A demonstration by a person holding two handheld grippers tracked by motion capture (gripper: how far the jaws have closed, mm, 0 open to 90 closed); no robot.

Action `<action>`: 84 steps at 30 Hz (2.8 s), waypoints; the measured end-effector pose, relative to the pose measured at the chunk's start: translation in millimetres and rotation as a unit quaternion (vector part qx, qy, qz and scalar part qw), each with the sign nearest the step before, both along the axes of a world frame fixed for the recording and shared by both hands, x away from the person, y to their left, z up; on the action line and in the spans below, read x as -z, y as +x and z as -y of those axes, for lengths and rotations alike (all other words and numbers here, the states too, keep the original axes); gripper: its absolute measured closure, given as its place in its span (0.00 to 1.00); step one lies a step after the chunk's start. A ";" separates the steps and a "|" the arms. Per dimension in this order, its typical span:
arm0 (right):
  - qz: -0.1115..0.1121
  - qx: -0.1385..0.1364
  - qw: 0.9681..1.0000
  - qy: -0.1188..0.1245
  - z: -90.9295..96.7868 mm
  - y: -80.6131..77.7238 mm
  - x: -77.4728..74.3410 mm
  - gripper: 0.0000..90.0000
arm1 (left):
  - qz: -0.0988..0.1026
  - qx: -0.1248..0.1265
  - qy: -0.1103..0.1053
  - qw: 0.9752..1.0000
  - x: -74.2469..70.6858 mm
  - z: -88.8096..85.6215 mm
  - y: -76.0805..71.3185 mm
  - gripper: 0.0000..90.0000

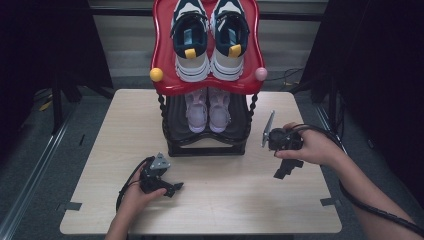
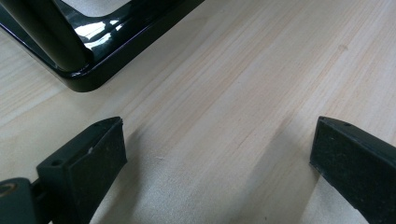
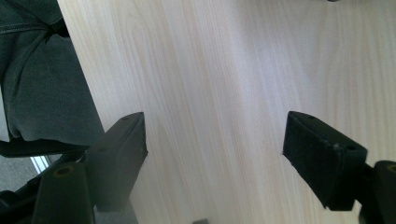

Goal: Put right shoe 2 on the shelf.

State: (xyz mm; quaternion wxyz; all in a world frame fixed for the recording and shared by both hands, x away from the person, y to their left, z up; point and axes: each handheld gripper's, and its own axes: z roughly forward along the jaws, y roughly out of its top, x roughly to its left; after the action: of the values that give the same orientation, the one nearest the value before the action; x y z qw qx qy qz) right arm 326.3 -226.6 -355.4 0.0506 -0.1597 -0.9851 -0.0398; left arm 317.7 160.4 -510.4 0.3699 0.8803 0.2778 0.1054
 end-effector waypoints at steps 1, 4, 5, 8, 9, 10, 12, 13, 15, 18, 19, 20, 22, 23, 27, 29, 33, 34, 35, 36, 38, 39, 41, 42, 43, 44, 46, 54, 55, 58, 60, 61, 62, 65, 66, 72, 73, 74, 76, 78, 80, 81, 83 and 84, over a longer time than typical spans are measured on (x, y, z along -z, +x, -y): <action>-0.003 0.004 1.000 -0.004 0.3 -0.7 1.5 0.24 | 0.000 0.000 0.000 1.000 0.0 0.0 0.0 0.03; -0.001 -0.001 1.000 0.003 2.0 -0.3 8.5 0.24 | 0.000 0.000 0.000 1.000 0.0 0.0 0.0 0.03; -0.004 0.005 1.000 0.003 2.0 -0.8 10.2 0.24 | 0.000 0.000 0.000 1.000 0.0 0.0 0.0 0.03; -0.009 0.007 1.000 0.000 3.1 -1.4 17.1 0.24 | 0.000 0.000 -0.001 1.000 0.1 0.1 0.0 0.03; -0.009 0.006 1.000 0.000 3.3 -1.2 19.6 0.24 | 0.000 0.000 0.000 1.000 0.1 0.1 0.0 0.03; -0.010 0.006 1.000 0.001 3.5 -1.2 22.4 0.24 | 0.000 0.000 0.000 1.000 0.0 0.1 0.0 0.03; -0.014 0.012 1.000 -0.011 4.1 -2.1 26.4 0.24 | 0.000 0.000 0.000 1.000 0.1 0.1 0.0 0.03; -0.012 0.009 1.000 -0.003 4.4 -1.5 29.8 0.24 | 0.000 0.000 0.000 1.000 0.0 0.1 0.0 0.03; -0.015 0.015 1.000 -0.005 5.0 -2.0 34.1 0.24 | -0.002 -0.001 -0.002 1.000 0.2 0.3 -0.3 0.03; -0.011 0.016 1.000 0.005 6.3 -1.7 41.8 0.24 | -0.003 0.002 0.002 1.000 -0.2 -0.2 -0.2 0.03; -0.014 0.021 1.000 0.004 6.6 -2.5 44.0 0.24 | -0.003 0.002 0.002 1.000 -0.2 -0.3 -0.1 0.03; -0.016 0.024 1.000 0.002 6.9 -2.7 46.1 0.24 | -0.003 0.002 0.002 1.000 -0.2 -0.3 -0.1 0.03; -0.013 0.016 1.000 0.010 8.0 -2.1 52.4 0.24 | -0.003 0.002 0.003 1.000 -0.2 -0.3 -0.1 0.03; -0.016 0.020 1.000 0.010 8.2 -2.6 54.7 0.24 | -0.003 0.002 0.003 1.000 -0.2 -0.3 -0.1 0.03; -0.014 0.029 0.999 0.018 10.0 -4.1 64.7 0.23 | -0.003 0.002 0.003 1.000 -0.2 -0.3 -0.1 0.03; -0.016 0.039 0.999 0.027 10.8 -5.2 69.0 0.23 | -0.003 0.002 0.003 1.000 -0.2 -0.3 -0.1 0.03; -0.008 0.045 0.998 0.043 14.5 -5.0 78.4 0.23 | -0.003 0.002 0.003 1.000 -0.2 -0.3 -0.1 0.03; -0.005 0.050 0.998 0.048 15.4 -5.3 80.5 0.23 | -0.003 0.002 0.003 1.000 -0.2 -0.3 -0.1 0.03; -0.003 0.057 0.997 0.052 16.4 -5.5 82.5 0.23 | -0.003 0.002 0.002 1.000 -0.2 -0.3 -0.1 0.03; -0.001 0.061 0.997 0.057 17.6 -5.7 84.9 0.23 | -0.003 0.002 0.003 1.000 -0.2 -0.3 -0.1 0.03; 0.003 0.064 0.996 0.065 19.4 -6.1 90.5 0.23 | -0.003 0.002 0.003 1.000 -0.2 -0.3 -0.1 0.03; 0.001 0.064 0.996 0.065 20.3 -6.0 93.0 0.22 | -0.003 0.002 0.002 1.000 -0.2 -0.3 -0.1 0.03; 0.006 0.071 0.995 0.062 21.0 -7.0 98.5 0.22 | -0.003 0.002 0.003 1.000 -0.2 -0.3 -0.1 0.03; 0.012 0.074 0.995 0.066 21.2 -7.5 100.8 0.22 | -0.003 0.002 0.003 1.000 -0.2 -0.2 -0.1 0.03; 0.013 0.070 0.995 0.072 22.5 -6.9 103.0 0.22 | -0.003 0.002 0.003 1.000 -0.2 -0.3 -0.1 0.03; 0.010 0.088 0.993 0.072 21.7 -9.0 103.6 0.22 | -0.003 0.002 0.002 1.000 -0.2 -0.3 -0.1 0.03; 0.022 0.081 0.993 0.082 23.5 -8.5 106.9 0.22 | -0.003 0.002 0.003 1.000 -0.2 -0.3 -0.1 0.03; 0.032 0.099 0.988 0.111 27.3 -12.9 119.2 0.21 | -0.003 0.002 0.003 1.000 -0.2 -0.3 -0.1 0.03; 0.031 0.103 0.988 0.110 27.8 -13.3 120.3 0.19 | -0.003 0.002 0.002 1.000 -0.2 -0.2 -0.2 0.03; 0.041 0.105 0.986 0.127 30.0 -14.5 122.1 0.18 | -0.003 0.002 0.002 1.000 -0.2 -0.2 -0.2 0.03; 0.047 0.101 0.984 0.138 32.3 -15.1 123.6 0.17 | -0.003 0.002 0.002 1.000 -0.1 -0.2 -0.1 0.03; 0.052 0.102 0.983 0.145 33.1 -15.7 124.6 0.16 | -0.003 0.002 0.003 1.000 -0.2 -0.2 -0.1 0.03; 0.056 0.102 0.982 0.147 34.0 -17.2 125.1 0.16 | -0.003 0.002 0.003 1.000 -0.2 -0.2 -0.1 0.03; 0.065 0.109 0.979 0.160 36.5 -20.5 126.7 0.15 | -0.003 0.002 0.002 1.000 -0.2 -0.3 -0.1 0.03; 0.074 0.109 0.977 0.166 37.6 -21.1 127.8 0.15 | -0.003 0.002 0.002 1.000 -0.2 -0.3 -0.2 0.03; 0.111 0.122 0.968 0.191 41.7 -29.9 133.5 0.14 | -0.003 0.002 0.002 1.000 -0.2 -0.3 -0.2 0.03; 0.117 0.121 0.966 0.198 43.8 -30.9 134.8 0.14 | -0.003 0.002 0.002 1.000 -0.2 -0.3 -0.2 0.03; 0.120 0.122 0.964 0.202 44.8 -31.4 135.4 0.14 | -0.003 0.002 0.002 1.000 -0.2 -0.3 -0.2 0.03; 0.129 0.125 0.960 0.213 46.5 -32.9 137.2 0.14 | -0.003 0.002 0.002 1.000 -0.2 -0.3 -0.2 0.03; 0.133 0.129 0.959 0.216 46.7 -34.7 138.1 0.14 | -0.003 0.002 0.002 1.000 -0.2 -0.2 -0.2 0.03; 0.138 0.126 0.959 0.214 46.1 -35.8 138.6 0.12 | -0.003 0.002 0.002 1.000 -0.2 -0.2 -0.2 0.03; 0.140 0.126 0.958 0.216 45.8 -36.2 139.2 0.12 | -0.003 0.002 0.002 1.000 -0.2 -0.3 -0.2 0.03; 0.142 0.130 0.956 0.222 46.0 -37.5 140.1 0.11 | -0.003 0.002 0.002 1.000 -0.2 -0.3 -0.2 0.03; 0.146 0.132 0.955 0.223 46.9 -38.3 140.5 0.11 | -0.003 0.002 0.002 1.000 -0.2 -0.2 -0.2 0.03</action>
State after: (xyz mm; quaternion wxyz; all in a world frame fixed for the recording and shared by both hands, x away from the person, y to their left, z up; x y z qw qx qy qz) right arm 288.0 -273.4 -496.0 -0.0646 -0.2650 -0.9180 -0.2880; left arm 317.5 160.6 -510.3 0.3671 0.8819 0.2772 0.1029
